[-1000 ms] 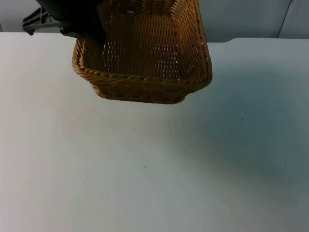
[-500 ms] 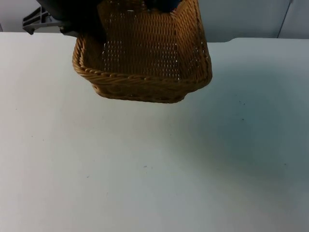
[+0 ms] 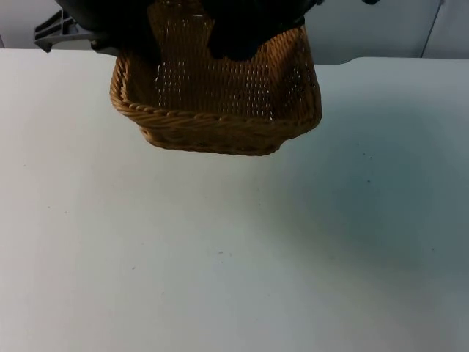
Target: Pick up the basket with the left hand and place the ball into the basket with the right hand.
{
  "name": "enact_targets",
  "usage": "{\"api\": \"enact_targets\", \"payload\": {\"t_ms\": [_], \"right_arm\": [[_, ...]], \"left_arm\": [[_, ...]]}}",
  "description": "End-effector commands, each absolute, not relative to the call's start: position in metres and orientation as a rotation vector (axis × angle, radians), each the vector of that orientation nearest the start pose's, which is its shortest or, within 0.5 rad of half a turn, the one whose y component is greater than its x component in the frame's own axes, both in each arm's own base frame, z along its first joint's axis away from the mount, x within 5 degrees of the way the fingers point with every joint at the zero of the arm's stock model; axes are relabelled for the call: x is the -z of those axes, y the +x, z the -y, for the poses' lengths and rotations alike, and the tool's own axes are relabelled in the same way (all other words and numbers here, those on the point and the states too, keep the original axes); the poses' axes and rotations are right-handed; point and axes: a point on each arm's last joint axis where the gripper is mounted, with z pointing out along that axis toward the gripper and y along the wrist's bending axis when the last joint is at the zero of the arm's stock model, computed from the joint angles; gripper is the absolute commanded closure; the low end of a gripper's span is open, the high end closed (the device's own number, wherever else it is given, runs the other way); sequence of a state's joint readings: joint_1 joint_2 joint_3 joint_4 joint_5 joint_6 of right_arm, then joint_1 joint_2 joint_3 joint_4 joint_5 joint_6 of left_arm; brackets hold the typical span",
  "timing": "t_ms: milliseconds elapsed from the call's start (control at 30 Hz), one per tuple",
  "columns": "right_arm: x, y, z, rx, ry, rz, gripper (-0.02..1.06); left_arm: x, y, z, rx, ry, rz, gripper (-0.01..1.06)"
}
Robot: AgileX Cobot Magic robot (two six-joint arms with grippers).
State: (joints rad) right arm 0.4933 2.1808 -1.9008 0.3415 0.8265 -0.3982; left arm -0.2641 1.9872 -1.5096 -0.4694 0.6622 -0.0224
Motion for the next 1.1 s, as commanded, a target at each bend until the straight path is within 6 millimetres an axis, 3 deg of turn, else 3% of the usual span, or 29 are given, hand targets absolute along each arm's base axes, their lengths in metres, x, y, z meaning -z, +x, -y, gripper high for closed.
{"api": "enact_targets", "payload": {"t_ms": [0, 167, 233, 300, 333, 467, 500, 533, 1067], "right_arm": [[-0.233, 0.423, -0.254, -0.414, -0.904, -2.395, 1.05], [-0.232, 0.424, -0.252, -0.400, -0.880, -2.416, 1.04], [-0.232, 0.423, -0.252, -0.398, -0.884, -2.416, 0.97], [-0.232, 0.423, -0.252, -0.398, -0.884, -2.416, 0.78], [-0.232, 0.423, -0.252, -0.398, -0.884, -2.416, 0.78], [-0.231, 0.420, -0.256, -0.404, -0.894, -2.423, 0.13], [-0.231, 0.420, -0.256, -0.404, -0.894, -2.423, 0.13], [-0.231, 0.420, -0.256, -0.398, -0.920, -2.413, -0.01], [-0.233, 0.413, -0.262, -0.495, -0.938, -2.434, -0.01]], "left_arm": [[-0.219, 0.418, 0.138, 0.638, -0.116, -2.604, 1.05], [-0.217, 0.418, 0.139, 0.651, -0.130, -2.608, 1.05], [-0.217, 0.418, 0.139, 0.653, -0.132, -2.608, 1.05], [-0.217, 0.418, 0.139, 0.653, -0.132, -2.608, 1.05], [-0.217, 0.418, 0.139, 0.653, -0.132, -2.608, 1.05], [-0.217, 0.418, 0.139, 0.653, -0.132, -2.608, 1.05], [-0.217, 0.418, 0.139, 0.653, -0.132, -2.608, 1.05], [-0.217, 0.418, 0.139, 0.653, -0.132, -2.608, 1.05], [-0.216, 0.418, 0.139, 0.651, -0.130, -2.610, 1.05]]}}
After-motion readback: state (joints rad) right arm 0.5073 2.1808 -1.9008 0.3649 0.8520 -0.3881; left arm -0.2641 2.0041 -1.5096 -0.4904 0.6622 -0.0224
